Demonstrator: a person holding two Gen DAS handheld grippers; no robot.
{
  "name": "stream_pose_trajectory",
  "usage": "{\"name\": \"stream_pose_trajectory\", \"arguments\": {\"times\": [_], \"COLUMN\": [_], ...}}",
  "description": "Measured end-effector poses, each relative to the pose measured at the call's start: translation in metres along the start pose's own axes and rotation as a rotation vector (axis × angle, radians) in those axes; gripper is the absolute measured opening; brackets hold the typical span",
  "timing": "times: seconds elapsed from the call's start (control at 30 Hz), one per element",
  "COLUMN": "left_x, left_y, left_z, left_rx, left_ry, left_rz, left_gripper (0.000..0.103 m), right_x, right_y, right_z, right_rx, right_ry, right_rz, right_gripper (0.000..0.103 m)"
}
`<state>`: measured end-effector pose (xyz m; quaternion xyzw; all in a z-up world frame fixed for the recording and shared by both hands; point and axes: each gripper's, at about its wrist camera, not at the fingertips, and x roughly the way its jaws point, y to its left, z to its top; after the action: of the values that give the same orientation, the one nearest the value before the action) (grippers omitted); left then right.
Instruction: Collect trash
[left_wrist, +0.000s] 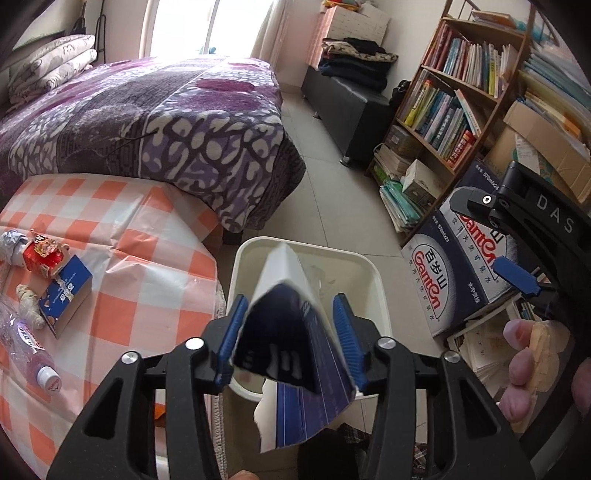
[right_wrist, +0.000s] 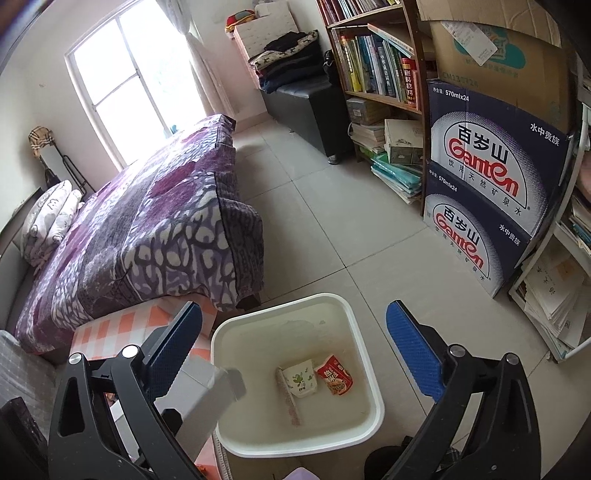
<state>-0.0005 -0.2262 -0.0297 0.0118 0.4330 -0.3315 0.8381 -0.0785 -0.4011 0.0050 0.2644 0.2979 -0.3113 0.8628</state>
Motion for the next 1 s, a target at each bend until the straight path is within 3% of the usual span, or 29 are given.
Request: {"name": "stream_pose_trajectory", "arguments": {"times": [0.1, 0.27, 0.57, 0.7, 1.0], "left_x": [0.001, -0.003, -0.019, -0.025, -0.035], "left_y": [-0.001, 0.005, 0.018, 0.028, 0.087], "left_z": [-0.002, -0.001, 0.0, -0.001, 0.001], "left_rx": [0.013, 0.013, 0.062, 0.067, -0.068], "left_ry": [0.003, -0.001, -0.083, -0.113, -0.093], "left_rz": [0.014, 0.05, 0.221, 0.305, 0.447], "left_gripper": [0.064, 0.067, 0.073, 0.081, 0.089], "right_x": [0.0, -0.001, -0.009, -0.011, -0.004], "right_y": [0.0, 0.007, 0.037, 0.051, 0.091], "right_z": [0.0, -0.002, -0.013, -0.02, -0.039], "right_rx": [0.004, -0.016, -0.146, -0.195, -0.281], "right_ry": [0.001, -0.015, -0.092, -0.12, -0.095], "right_rz": [-0.009, -0.031, -0.121, -0.146, -0.133], "right_gripper": [0.096, 0.096, 0.096, 0.096, 0.096]}}
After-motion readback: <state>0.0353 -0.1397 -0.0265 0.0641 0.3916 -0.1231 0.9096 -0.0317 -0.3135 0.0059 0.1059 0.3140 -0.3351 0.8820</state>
